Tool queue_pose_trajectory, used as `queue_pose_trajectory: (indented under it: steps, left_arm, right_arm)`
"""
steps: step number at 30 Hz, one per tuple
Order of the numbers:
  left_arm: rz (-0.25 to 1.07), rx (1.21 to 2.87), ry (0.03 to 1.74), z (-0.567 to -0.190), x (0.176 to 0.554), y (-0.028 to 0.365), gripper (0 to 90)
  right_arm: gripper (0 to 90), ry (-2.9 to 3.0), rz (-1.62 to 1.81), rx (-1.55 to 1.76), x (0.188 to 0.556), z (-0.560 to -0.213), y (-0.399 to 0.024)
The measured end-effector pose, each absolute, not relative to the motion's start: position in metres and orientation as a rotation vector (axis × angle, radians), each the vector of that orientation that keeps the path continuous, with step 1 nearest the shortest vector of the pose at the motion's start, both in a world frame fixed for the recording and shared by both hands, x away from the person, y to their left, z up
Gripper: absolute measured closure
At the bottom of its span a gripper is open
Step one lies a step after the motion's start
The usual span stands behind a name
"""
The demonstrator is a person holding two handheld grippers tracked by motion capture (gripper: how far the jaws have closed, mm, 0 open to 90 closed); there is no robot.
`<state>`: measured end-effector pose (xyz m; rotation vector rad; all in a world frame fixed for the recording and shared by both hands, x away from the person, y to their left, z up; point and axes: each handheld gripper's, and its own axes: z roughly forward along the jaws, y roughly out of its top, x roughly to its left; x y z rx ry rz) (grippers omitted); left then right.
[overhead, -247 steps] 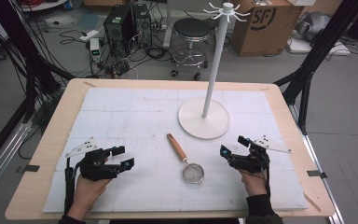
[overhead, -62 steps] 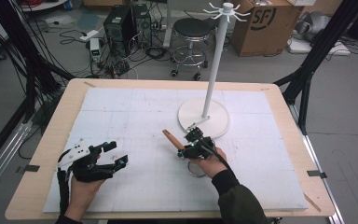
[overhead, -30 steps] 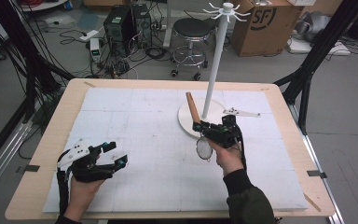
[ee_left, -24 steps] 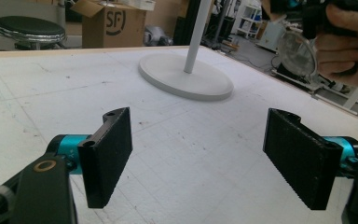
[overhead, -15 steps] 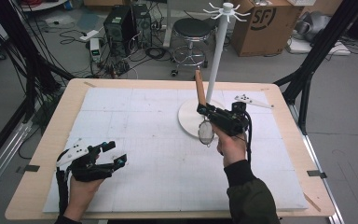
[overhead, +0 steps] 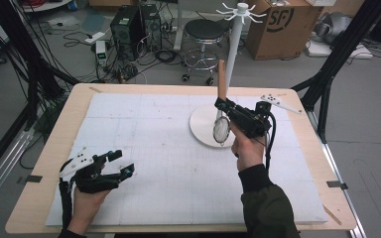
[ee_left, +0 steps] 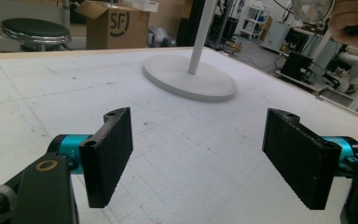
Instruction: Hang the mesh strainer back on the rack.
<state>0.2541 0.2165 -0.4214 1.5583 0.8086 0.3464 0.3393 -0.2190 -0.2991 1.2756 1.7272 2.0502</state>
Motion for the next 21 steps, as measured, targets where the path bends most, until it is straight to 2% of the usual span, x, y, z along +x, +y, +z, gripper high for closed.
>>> queue_pose_trajectory:
  steps: [21]
  left_arm:
    - [0.350, 1.558, 0.804, -0.421, 0.253, 0.216, 25.5]
  right_arm:
    - [68.7, 1.544, 2.167, 1.248, 0.342, -0.278, -0.230]
